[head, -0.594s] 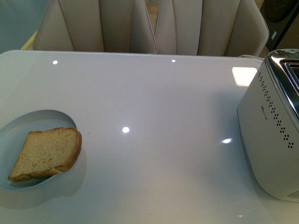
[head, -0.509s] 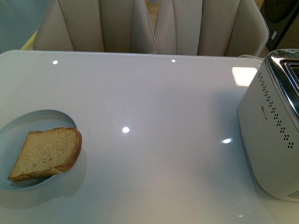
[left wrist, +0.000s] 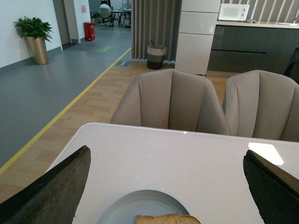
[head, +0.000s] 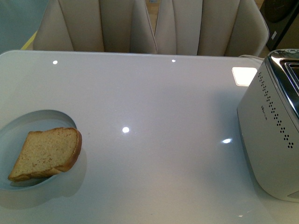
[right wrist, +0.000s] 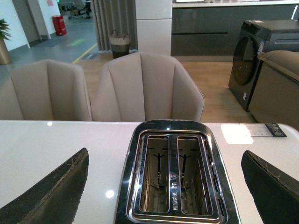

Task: Left arm holds plate, right arm toasts bread

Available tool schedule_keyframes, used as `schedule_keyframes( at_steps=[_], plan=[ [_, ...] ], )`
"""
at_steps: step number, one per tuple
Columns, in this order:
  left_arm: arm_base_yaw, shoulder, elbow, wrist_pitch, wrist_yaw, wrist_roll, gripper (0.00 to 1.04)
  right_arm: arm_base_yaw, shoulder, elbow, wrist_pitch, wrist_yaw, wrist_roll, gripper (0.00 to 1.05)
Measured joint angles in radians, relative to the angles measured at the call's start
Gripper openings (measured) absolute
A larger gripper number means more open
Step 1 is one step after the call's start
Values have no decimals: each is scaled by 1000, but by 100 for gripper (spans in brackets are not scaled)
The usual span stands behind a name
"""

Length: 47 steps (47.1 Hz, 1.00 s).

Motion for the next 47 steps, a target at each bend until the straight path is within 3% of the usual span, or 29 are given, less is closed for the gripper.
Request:
schedule_keyframes(
  at_steps=[14,19,21,24,29,35,47],
  plan=[
    [1,2,1,-3,7,0,98,0,0,0,0,0,0,96],
    [92,271,177,-414,326,-3,98,0,0,0,0,-3,0,96],
    [107,362,209,-512,377,-4,98,0,-1,0,0,-1,0,96],
    [125,449,228,-529,423,13,98,0,-1,0,0,1,0,96],
    [196,576,274,-449,480,70,98,0,-1,0,0,0,0,96],
    [278,838,310,-232,490,121,98,0,-1,0,0,0,0,96],
    [317,1379,399,239,383,157,98,0,-1,0,-1,0,0,96]
  ],
)
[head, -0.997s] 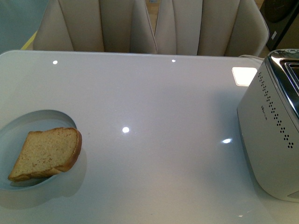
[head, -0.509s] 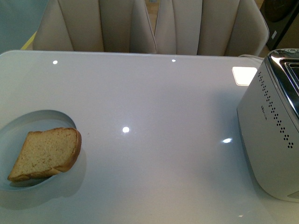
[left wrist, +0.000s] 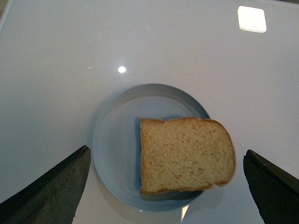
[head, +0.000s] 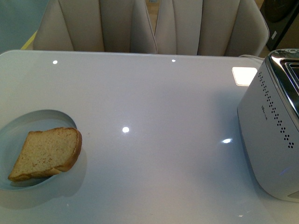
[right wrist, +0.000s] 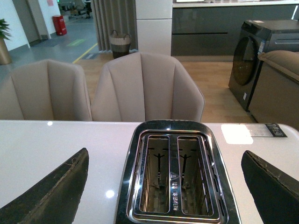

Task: Left arm holds plate, right arm toasts bread

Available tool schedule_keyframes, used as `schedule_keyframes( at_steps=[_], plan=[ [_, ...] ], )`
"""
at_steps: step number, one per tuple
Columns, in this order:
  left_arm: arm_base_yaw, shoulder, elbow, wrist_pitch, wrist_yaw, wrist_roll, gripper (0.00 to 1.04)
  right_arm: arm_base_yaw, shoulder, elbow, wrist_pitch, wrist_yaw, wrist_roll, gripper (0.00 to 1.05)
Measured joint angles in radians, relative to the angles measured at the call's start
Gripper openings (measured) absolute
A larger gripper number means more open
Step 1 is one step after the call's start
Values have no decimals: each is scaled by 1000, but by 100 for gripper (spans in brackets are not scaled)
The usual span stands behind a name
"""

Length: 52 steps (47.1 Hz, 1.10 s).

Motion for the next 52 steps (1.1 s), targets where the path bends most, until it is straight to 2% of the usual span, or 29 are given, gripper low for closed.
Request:
schedule_keyframes(
  at_steps=[6,21,39,52],
  plan=[
    [35,201,45,124,-53,22,98,0,0,0,0,0,0,96],
    [95,565,129,289,-122,64,98,0,0,0,0,0,0,96],
    [106,808,195,353,-182,117,98,0,0,0,0,0,0,96],
    [56,880,231,364,-212,106,98,0,0,0,0,0,0,96]
  ],
)
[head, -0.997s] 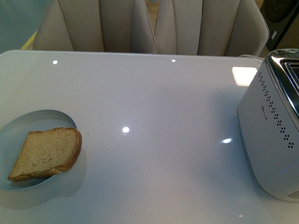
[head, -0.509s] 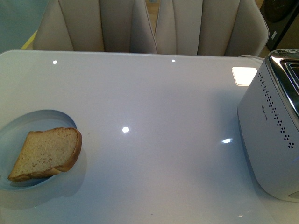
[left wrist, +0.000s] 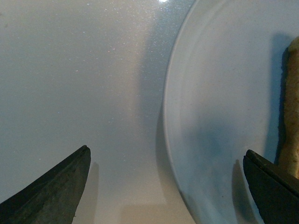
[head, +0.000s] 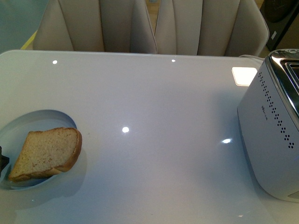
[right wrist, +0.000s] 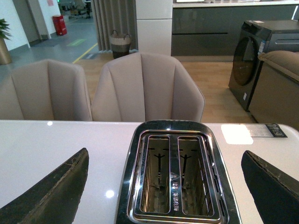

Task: Left arm holds plate, right arm toasts bread

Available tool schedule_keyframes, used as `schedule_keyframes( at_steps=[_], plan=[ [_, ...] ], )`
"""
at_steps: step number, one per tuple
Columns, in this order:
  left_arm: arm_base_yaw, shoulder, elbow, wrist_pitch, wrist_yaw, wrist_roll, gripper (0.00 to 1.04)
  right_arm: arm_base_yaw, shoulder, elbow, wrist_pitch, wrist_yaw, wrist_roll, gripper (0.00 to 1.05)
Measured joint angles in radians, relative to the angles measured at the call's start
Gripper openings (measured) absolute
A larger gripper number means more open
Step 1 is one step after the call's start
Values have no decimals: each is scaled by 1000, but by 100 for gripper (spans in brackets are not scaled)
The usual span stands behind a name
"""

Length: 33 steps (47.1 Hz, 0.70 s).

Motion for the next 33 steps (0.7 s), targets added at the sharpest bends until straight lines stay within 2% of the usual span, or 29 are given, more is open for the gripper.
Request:
schedule_keyframes(
  at_steps=[4,12,23,26,31,33],
  plan=[
    [-15,8,3,-2,0,-6,95,0,0,0,0,0,0,96],
    [-29,15,6,-32,-2,-17,73,0,0,0,0,0,0,96],
    [-42,15,7,-68,13,-26,31,0,0,0,0,0,0,96],
    [-42,13,10,-76,18,-38,24,0,0,0,0,0,0,96],
    [-38,0,26,-117,51,-97,6,0,0,0,0,0,0,96],
    [-37,-4,31,-133,69,-126,4,0,0,0,0,0,0,96]
  ],
)
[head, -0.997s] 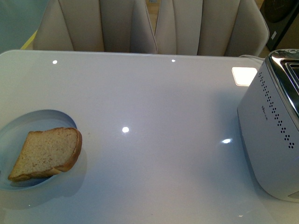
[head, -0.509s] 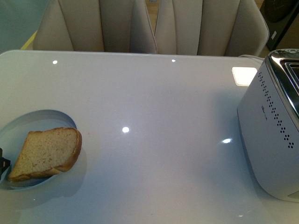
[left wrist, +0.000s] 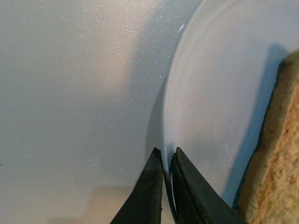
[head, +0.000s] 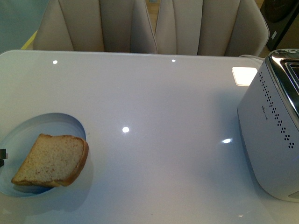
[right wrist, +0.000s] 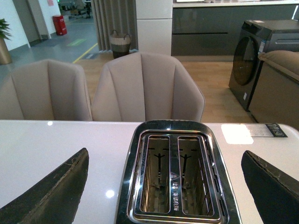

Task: Left arm holds plate, right arm toasts bread

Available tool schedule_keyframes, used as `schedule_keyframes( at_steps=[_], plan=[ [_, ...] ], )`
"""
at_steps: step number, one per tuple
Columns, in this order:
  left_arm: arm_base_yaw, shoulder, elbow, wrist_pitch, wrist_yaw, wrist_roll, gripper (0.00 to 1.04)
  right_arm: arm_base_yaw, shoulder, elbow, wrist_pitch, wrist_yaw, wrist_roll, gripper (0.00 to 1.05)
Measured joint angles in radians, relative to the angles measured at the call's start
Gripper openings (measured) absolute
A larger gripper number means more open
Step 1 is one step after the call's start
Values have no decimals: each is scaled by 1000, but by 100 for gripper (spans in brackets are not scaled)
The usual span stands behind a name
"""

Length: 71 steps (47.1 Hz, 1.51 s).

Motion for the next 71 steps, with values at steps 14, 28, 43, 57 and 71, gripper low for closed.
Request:
schedule_keyframes(
  at_steps=[14,28,43,57,71],
  plan=[
    [38,-46,3,-98,51,-116,4,0,0,0,0,0,0,96],
    [58,-208,3,-210,126,-265,3,0,0,0,0,0,0,96],
    [-30,-456,3,-350,179,-442,3,0,0,0,0,0,0,96],
    [-222,-689,69,-499,181,-654,3,0,0,0,0,0,0,96],
    [-493,-786,204,-601,78,-816,3,0,0,0,0,0,0,96]
  ],
)
